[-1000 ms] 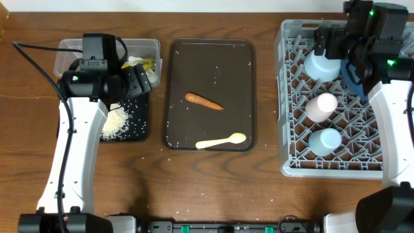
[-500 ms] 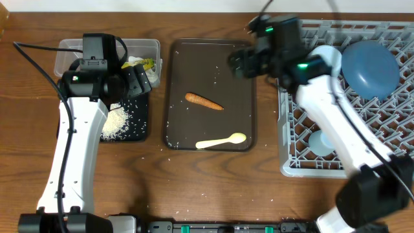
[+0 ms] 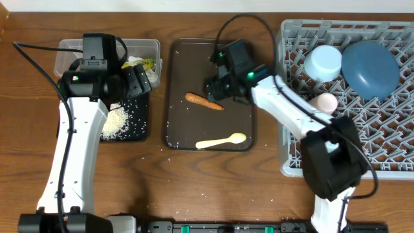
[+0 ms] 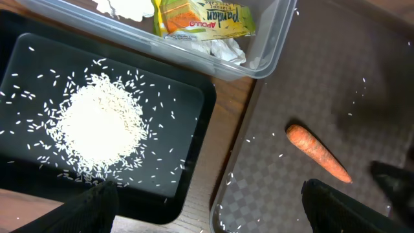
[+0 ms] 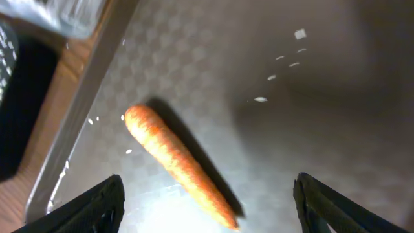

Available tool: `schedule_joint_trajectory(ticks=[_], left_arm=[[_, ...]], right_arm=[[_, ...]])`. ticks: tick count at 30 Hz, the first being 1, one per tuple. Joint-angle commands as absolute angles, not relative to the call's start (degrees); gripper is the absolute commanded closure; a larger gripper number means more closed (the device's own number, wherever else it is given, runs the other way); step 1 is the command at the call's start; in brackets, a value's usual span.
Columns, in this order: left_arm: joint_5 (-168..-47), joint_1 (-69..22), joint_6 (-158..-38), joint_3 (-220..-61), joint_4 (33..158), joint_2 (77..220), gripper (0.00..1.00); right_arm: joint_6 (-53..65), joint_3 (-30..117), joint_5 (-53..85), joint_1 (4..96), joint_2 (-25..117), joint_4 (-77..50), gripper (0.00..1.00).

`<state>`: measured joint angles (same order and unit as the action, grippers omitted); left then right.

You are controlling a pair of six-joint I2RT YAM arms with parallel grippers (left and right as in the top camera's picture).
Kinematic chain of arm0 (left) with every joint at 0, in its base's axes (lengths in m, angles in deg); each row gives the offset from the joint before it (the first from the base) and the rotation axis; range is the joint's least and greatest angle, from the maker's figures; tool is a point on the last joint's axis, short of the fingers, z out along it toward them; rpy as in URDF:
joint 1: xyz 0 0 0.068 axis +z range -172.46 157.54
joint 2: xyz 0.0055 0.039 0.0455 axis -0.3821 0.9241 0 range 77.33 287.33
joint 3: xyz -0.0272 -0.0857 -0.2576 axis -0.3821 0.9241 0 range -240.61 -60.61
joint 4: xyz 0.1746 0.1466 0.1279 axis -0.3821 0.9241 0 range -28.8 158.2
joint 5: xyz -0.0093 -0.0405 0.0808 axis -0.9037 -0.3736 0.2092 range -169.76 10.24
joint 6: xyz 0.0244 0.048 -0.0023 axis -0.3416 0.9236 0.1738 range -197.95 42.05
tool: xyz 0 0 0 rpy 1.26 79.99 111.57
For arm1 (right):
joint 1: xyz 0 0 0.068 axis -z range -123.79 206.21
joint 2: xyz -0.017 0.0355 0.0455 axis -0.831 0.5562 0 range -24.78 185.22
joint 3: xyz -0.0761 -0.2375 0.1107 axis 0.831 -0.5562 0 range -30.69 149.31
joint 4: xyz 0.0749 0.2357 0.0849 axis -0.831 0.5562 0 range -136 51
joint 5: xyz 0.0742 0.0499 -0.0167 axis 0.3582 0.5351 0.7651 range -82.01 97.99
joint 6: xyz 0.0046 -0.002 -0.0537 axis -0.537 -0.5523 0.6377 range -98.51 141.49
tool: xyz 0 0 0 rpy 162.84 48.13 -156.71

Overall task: Sort waste into correct bins and load items into the dishwasher rack
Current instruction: 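Move the right gripper to the yellow spoon on the brown tray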

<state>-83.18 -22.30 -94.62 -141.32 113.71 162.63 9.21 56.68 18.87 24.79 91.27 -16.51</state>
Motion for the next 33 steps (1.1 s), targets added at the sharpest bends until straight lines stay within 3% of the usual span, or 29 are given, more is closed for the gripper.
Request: schedule_joint_trajectory(ticks=[1, 9, 14, 18, 26, 33], left_arm=[[-82.46, -22.1, -94.53, -142.32, 113.89, 162.41, 0.07], [-82.48, -22.1, -94.53, -142.32, 113.89, 162.41, 0.07], [-82.48, -22.1, -94.53, -142.32, 113.89, 162.41, 0.07], [-82.48, -22.1, -94.55, -142.32, 113.5, 162.41, 0.07], [-82.48, -22.1, -94.55, -142.32, 113.52, 162.41, 0.07], [-82.48, -22.1, -94.55, -142.32, 113.47, 162.41, 0.07]], right_arm=[[13.48, 56.72, 18.69, 22.82, 92.41, -16.79, 0.2], [14.13, 56.72, 18.63, 22.58, 92.23, -14.45, 0.25], [11.51, 56.72, 18.52, 22.36, 91.93, -0.46, 0.27], [8.65, 55.74, 18.47, 22.3, 91.95, 10.16, 0.35], [8.95, 51.61, 13.38, 21.64, 91.97, 11.84, 0.27], [17.17, 47.06, 13.95, 21.68, 91.97, 5.79, 0.21]])
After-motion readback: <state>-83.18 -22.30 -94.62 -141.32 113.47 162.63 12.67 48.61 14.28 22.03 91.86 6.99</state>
